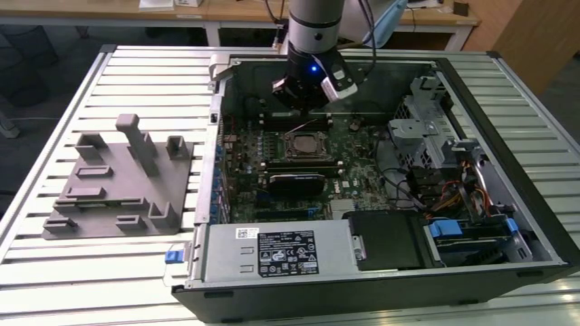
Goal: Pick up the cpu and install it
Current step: 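Install the first cpu locking lever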
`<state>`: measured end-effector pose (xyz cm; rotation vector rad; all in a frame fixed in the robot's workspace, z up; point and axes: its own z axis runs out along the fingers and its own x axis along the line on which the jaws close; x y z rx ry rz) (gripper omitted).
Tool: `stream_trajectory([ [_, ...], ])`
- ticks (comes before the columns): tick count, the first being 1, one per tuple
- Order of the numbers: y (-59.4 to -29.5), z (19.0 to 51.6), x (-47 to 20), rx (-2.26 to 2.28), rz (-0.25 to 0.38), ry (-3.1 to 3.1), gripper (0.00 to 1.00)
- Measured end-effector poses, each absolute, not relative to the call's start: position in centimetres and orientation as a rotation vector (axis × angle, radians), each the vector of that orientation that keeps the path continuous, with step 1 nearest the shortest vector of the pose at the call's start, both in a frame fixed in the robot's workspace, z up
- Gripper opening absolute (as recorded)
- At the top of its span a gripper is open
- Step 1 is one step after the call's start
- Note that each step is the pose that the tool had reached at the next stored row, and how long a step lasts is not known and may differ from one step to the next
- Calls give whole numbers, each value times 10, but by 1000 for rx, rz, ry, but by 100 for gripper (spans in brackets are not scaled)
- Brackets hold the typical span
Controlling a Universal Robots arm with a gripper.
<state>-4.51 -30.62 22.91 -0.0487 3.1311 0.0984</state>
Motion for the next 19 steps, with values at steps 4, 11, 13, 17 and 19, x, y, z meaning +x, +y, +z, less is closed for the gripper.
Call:
stream_trajectory([
  [4,-306,228,-43,-49,99,3131,11],
  [11,-305,226,-39,-57,98,3131,11],
  [13,-305,225,-39,-63,98,3131,11],
  [17,-303,222,-36,-69,99,3131,11],
  [19,-303,220,-34,-69,99,3131,11],
])
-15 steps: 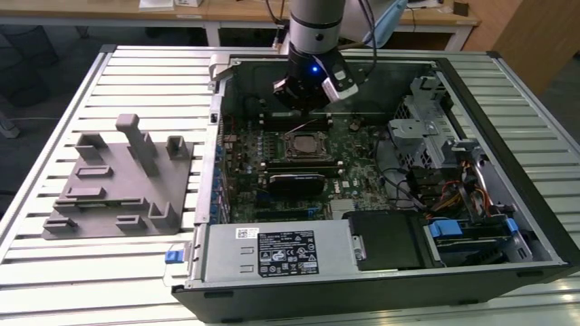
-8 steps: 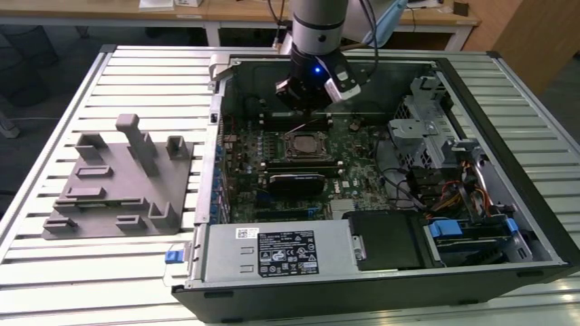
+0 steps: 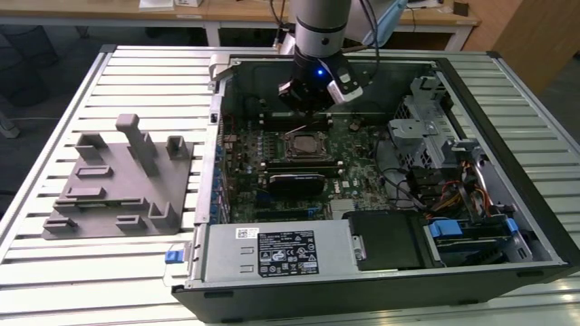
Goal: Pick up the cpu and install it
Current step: 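Install the first cpu locking lever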
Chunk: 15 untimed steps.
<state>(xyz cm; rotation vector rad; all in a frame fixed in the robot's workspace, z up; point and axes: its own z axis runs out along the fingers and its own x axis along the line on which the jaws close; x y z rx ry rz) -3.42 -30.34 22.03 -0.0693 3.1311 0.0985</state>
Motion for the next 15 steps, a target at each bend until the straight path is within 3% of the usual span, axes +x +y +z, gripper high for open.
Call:
stream_trajectory([
  [15,-303,207,-30,-69,99,3131,11],
])
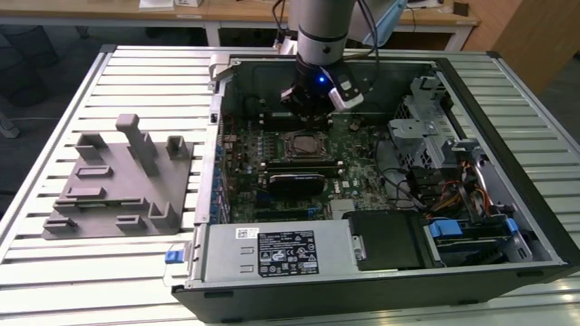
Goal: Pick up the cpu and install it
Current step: 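Install the first cpu locking lever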
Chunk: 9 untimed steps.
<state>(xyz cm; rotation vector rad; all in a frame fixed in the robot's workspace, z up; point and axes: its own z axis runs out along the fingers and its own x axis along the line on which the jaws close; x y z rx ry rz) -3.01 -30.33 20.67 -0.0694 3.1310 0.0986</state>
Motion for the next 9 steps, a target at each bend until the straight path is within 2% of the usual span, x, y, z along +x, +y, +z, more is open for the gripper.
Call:
stream_trajectory([
  [9,-303,201,-29,-69,99,3131,11],
])
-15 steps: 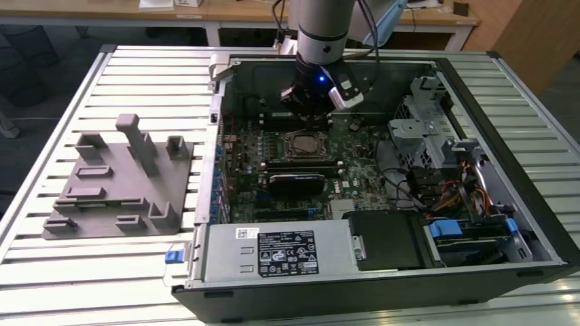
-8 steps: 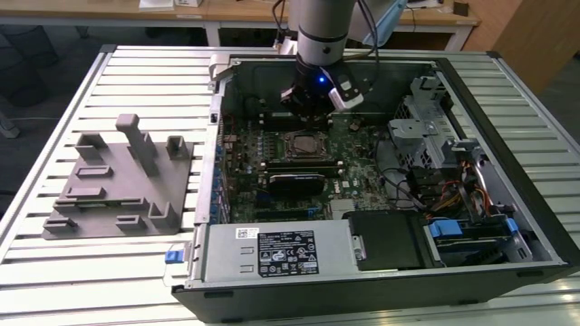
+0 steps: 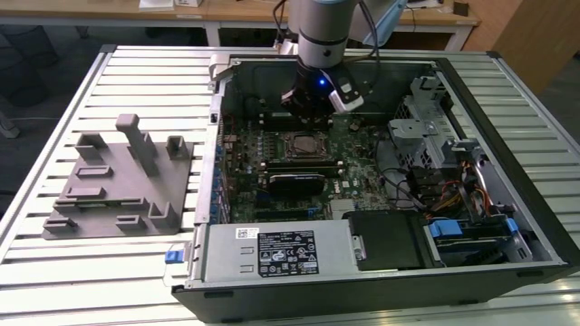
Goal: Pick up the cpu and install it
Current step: 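Install the first cpu locking lever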
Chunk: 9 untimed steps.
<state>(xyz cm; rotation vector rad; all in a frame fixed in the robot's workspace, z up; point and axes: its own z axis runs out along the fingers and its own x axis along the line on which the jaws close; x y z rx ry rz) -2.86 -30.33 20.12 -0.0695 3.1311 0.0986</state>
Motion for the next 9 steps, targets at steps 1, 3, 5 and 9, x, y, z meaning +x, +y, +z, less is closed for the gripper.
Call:
stream_trajectory([
  [1,-303,201,-28,-69,99,3131,11],
  [3,-303,200,-28,-69,98,3131,11],
  [5,-303,200,-28,-69,98,3131,11],
  [9,-303,202,-27,-69,99,3131,11],
])
